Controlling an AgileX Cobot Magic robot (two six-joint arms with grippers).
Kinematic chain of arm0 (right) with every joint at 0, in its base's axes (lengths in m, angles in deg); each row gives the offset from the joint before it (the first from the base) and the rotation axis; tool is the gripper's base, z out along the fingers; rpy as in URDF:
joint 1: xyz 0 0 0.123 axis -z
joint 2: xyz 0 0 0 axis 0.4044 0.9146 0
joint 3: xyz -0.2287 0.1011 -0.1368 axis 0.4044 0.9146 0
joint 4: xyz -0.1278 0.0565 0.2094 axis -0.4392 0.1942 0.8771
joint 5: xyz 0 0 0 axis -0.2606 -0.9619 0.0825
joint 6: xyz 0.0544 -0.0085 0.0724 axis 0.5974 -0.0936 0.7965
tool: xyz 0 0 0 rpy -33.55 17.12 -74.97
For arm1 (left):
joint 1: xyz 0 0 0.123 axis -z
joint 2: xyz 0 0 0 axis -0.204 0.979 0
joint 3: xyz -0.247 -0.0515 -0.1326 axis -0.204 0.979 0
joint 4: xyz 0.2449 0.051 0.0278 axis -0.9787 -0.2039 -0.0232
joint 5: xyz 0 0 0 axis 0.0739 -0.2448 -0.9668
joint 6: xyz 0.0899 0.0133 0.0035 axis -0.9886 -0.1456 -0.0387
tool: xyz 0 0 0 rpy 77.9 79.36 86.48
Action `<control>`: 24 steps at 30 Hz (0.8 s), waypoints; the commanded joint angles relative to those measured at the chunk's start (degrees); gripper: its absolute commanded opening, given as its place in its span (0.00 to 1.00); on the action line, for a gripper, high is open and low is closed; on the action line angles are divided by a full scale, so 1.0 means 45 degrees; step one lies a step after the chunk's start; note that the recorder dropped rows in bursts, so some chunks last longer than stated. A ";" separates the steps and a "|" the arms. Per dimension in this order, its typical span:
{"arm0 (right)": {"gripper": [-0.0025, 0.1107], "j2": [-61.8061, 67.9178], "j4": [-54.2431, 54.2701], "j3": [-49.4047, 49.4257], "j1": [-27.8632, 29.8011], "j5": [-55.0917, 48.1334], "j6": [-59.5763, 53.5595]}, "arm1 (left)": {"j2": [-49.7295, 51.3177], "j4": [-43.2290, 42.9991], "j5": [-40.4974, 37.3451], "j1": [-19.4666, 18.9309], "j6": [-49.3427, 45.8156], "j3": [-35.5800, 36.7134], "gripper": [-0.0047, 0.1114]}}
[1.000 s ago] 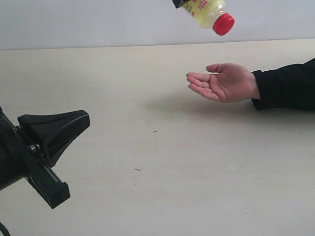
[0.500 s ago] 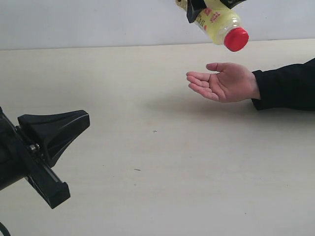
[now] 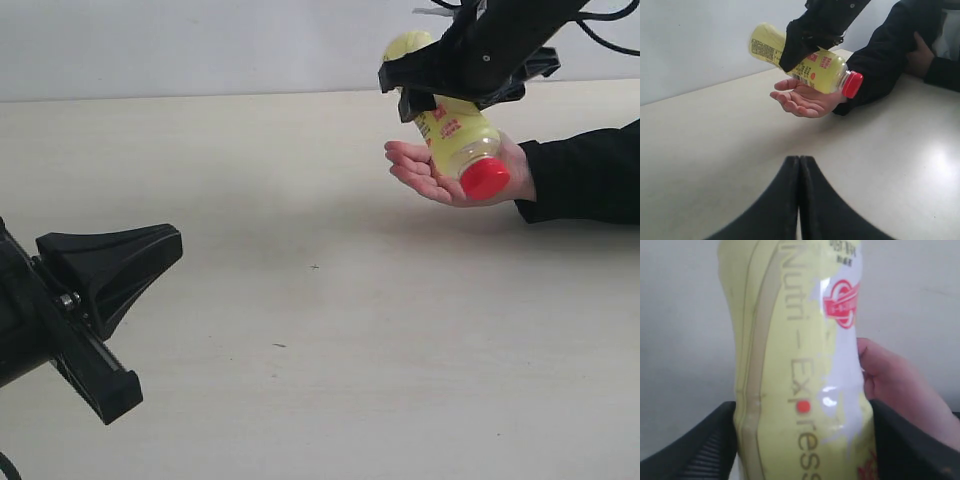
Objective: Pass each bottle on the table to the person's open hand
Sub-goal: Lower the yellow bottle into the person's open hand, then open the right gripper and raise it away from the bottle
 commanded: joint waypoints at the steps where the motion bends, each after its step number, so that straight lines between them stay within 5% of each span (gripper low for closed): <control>1: 0.02 -0.0173 -0.0664 0.0783 -0.0010 0.1987 0.1026 | -0.0058 0.0044 0.0000 0.0013 -0.0054 0.0044 0.05; 6: 0.02 0.0078 -0.3143 0.0831 -0.0010 0.1813 0.3169 | -0.0058 0.0044 0.0000 0.0013 -0.0054 0.0044 0.05; 15: 0.02 0.0684 -0.3109 0.0860 -0.0010 0.1810 0.3199 | -0.0058 0.0044 -0.0026 0.0013 -0.0054 0.0044 0.05; 24: 0.29 0.0733 -0.3109 0.0860 -0.0010 0.1862 0.3199 | -0.0058 0.0044 -0.0026 0.0013 -0.0054 0.0044 0.05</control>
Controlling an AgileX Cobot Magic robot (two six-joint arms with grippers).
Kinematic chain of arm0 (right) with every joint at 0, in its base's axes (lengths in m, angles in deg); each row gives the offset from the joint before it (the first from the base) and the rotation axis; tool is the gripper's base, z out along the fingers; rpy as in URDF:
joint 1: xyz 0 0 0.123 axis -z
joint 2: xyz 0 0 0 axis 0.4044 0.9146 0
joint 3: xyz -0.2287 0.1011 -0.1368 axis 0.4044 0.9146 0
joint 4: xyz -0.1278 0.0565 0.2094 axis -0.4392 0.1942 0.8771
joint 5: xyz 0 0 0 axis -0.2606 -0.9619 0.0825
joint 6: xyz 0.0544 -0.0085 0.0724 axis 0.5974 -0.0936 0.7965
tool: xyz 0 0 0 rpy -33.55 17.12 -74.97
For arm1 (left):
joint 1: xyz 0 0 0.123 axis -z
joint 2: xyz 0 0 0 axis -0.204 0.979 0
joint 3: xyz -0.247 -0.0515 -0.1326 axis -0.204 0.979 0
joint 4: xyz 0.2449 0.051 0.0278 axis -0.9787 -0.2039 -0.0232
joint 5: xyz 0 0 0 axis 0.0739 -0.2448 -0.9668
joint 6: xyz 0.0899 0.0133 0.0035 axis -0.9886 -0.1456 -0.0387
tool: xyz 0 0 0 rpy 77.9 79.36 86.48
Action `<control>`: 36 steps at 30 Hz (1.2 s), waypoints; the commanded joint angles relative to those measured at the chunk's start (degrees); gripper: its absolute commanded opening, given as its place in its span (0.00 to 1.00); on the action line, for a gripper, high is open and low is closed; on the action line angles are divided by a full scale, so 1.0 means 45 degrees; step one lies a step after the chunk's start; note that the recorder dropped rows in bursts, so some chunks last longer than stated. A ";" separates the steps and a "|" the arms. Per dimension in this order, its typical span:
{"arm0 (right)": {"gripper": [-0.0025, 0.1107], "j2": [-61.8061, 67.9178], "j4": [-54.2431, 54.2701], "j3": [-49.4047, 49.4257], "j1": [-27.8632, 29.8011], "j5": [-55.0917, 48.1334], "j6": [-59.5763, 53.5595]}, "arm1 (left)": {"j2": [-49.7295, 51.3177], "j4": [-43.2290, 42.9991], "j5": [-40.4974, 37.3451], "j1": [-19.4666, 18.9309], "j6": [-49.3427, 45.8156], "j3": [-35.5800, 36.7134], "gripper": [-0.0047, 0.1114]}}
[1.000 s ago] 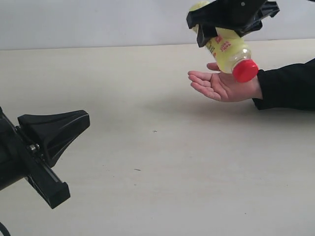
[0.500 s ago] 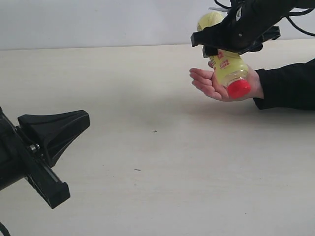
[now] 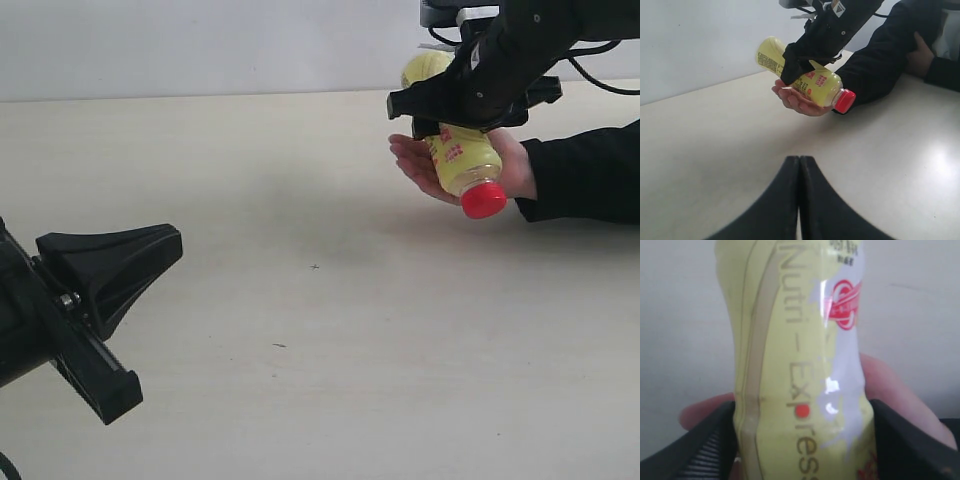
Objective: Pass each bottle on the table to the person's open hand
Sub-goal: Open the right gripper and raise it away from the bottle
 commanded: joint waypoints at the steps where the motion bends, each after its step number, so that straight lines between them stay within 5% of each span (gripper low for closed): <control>1: 0.34 -0.0037 -0.0159 0.0019 -0.0010 0.0200 0.0031 | -0.0058 0.0044 -0.0026 0.0013 -0.0054 0.0044 0.05; 7: 0.63 -0.0037 -0.0159 0.0019 -0.0010 0.0200 0.0031 | -0.0058 0.0044 -0.0026 0.0013 -0.0054 0.0044 0.05; 12: 0.73 -0.0037 -0.0159 0.0019 -0.0010 0.0174 0.0031 | -0.0058 0.0044 -0.0026 0.0013 -0.0054 0.0044 0.05; 30: 0.72 -0.2574 -0.1322 0.0019 -0.0010 0.0087 -0.0480 | -0.0058 0.0044 -0.0026 0.0013 -0.0054 0.0044 0.05; 33: 0.66 -0.3473 -0.1183 0.0019 -0.0010 -0.0465 -0.0998 | -0.0058 0.0044 -0.0026 0.0013 -0.0054 0.0044 0.05; 36: 0.45 -0.4354 -0.0697 0.0081 -0.0010 -0.1335 -0.1959 | -0.0058 0.0044 -0.0026 0.0013 -0.0054 0.0044 0.05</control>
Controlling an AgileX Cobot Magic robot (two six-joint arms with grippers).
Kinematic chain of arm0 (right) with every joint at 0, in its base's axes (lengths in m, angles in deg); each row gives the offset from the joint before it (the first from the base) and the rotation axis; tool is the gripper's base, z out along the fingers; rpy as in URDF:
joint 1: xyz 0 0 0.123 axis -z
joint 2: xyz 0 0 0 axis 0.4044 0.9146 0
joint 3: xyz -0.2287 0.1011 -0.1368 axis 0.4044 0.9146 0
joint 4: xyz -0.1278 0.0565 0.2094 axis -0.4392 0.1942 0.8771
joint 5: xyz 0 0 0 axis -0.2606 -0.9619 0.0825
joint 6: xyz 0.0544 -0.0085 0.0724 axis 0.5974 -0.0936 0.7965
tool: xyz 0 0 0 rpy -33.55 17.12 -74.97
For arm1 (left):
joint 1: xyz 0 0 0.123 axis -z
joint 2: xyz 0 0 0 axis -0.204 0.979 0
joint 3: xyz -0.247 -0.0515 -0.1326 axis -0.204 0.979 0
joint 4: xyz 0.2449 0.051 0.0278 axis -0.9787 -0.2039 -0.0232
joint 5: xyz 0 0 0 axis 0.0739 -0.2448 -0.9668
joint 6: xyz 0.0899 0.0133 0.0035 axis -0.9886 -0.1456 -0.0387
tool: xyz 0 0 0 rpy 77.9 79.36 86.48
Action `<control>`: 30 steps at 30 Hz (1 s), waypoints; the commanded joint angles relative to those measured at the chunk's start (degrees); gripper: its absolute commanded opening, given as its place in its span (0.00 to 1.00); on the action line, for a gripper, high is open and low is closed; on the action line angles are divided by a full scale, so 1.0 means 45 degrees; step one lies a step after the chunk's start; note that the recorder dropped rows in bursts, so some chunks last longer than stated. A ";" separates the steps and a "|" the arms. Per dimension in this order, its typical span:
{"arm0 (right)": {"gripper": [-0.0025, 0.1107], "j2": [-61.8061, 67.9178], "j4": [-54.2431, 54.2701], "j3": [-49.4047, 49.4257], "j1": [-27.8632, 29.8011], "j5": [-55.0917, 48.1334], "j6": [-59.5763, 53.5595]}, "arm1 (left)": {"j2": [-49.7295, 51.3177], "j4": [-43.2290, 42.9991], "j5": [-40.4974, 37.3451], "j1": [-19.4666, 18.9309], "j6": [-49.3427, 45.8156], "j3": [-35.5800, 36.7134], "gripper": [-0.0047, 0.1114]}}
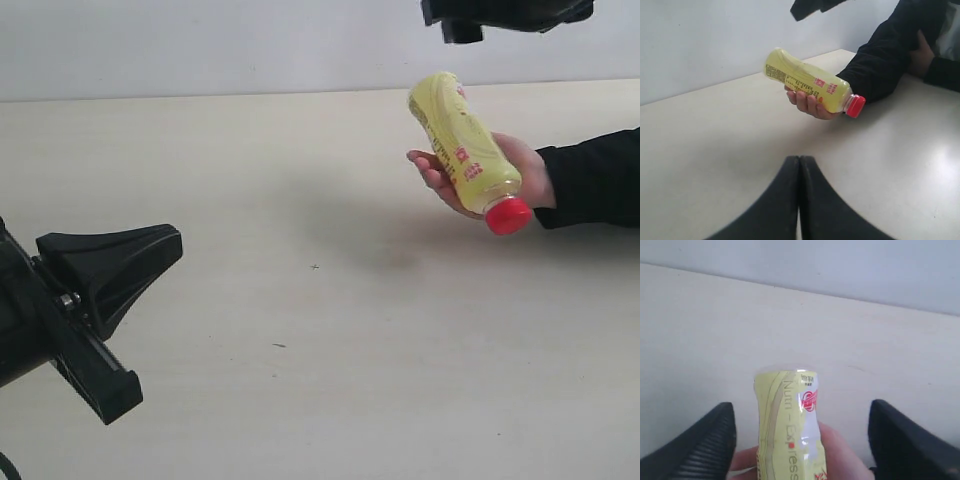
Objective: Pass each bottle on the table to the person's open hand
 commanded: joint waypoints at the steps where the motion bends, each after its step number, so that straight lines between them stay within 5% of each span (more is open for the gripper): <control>1: 0.37 -0.1304 0.0762 0.0243 -0.0010 -0.1100 -0.1744 | -0.0058 0.0044 -0.0003 0.0013 -0.0054 0.0044 0.05; 6: 0.03 -0.2544 0.2662 0.1452 -0.0010 -0.0376 -0.3597 | -0.0058 0.0044 -0.0003 0.0013 -0.0054 0.0044 0.05; 13: 0.02 -0.4954 0.6015 0.5512 -0.0010 0.4720 -0.6456 | -0.0058 0.0044 -0.0003 0.0013 -0.0054 0.0044 0.05; 19: 0.02 -0.7498 0.6288 0.8814 -0.0010 0.8237 -0.6777 | -0.0058 0.0044 -0.0003 0.0013 -0.0054 0.0044 0.05; 30: 0.02 -1.0084 0.6288 1.0387 -0.0010 0.6280 -0.6681 | -0.0058 0.0044 -0.0003 0.0013 -0.0054 0.0044 0.05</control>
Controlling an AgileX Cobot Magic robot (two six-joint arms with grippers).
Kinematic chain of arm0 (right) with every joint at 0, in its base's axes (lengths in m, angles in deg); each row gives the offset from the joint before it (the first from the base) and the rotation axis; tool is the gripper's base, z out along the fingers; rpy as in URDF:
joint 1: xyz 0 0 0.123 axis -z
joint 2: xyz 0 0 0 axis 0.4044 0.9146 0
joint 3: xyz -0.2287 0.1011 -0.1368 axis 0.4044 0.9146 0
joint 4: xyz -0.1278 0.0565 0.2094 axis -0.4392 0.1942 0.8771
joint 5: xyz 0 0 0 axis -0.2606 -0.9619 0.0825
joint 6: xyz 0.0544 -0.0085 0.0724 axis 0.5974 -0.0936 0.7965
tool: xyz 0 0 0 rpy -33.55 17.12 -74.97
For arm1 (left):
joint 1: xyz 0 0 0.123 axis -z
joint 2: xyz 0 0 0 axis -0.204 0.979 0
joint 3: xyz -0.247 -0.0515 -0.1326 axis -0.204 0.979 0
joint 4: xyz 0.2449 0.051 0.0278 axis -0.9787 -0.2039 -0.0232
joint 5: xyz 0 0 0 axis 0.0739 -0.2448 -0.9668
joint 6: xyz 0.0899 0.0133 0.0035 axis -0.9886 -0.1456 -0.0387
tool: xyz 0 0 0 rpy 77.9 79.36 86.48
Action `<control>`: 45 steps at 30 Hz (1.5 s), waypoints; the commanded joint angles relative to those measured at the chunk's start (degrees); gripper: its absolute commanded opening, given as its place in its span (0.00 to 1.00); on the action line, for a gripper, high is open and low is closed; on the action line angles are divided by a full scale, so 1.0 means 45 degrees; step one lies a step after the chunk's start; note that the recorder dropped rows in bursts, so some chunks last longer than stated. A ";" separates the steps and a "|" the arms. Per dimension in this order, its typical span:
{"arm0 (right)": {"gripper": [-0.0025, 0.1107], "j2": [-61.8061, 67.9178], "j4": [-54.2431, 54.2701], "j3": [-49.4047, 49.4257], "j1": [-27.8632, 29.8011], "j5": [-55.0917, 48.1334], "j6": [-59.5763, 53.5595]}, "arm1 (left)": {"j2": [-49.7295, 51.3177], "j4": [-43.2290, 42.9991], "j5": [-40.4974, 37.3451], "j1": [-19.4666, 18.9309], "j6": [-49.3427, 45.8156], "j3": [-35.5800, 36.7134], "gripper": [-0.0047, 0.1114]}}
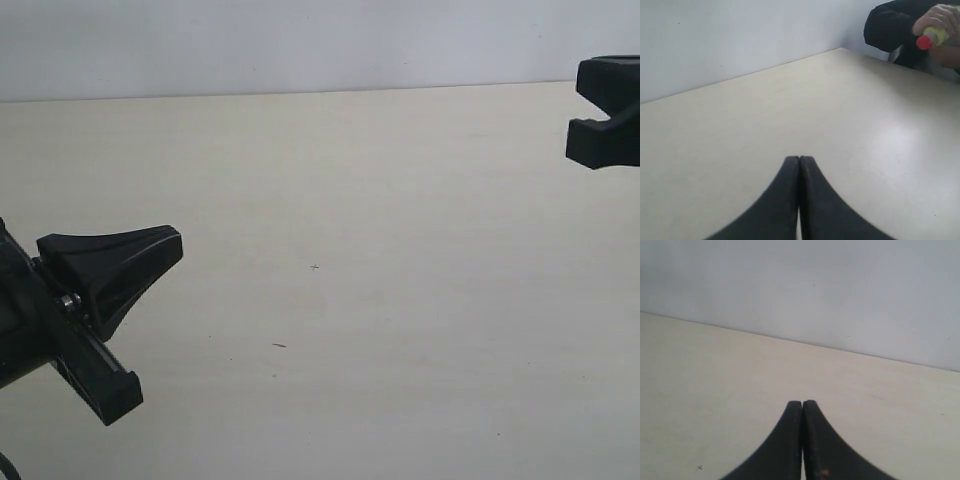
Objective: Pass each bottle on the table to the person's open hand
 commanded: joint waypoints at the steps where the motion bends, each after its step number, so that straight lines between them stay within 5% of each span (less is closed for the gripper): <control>1: 0.02 -0.0597 0.0042 0.0066 -0.0010 -0.0542 -0.0067 | -0.0058 0.0044 0.0045 0.0013 -0.0054 0.0044 0.05; 31: 0.02 -0.0885 0.0042 0.0066 -0.0010 -0.0432 -0.0034 | -0.0256 0.0016 0.0041 -0.0173 -0.0054 0.0044 0.05; 35: 0.02 -0.0885 0.0042 0.0066 -0.0010 -0.0485 -0.0034 | -0.1517 0.0005 -0.1345 -0.1707 -0.0255 0.0044 0.05; 41: 0.02 -0.0885 0.0042 0.0066 -0.0010 -0.0533 -0.0060 | -0.5516 0.0005 -0.6838 -0.5421 0.0095 0.0044 0.05; 45: 0.02 -0.0885 0.0042 0.0066 -0.0010 -0.0533 -0.0060 | -0.8264 0.0005 -0.8325 -0.7019 -0.0226 0.0044 0.05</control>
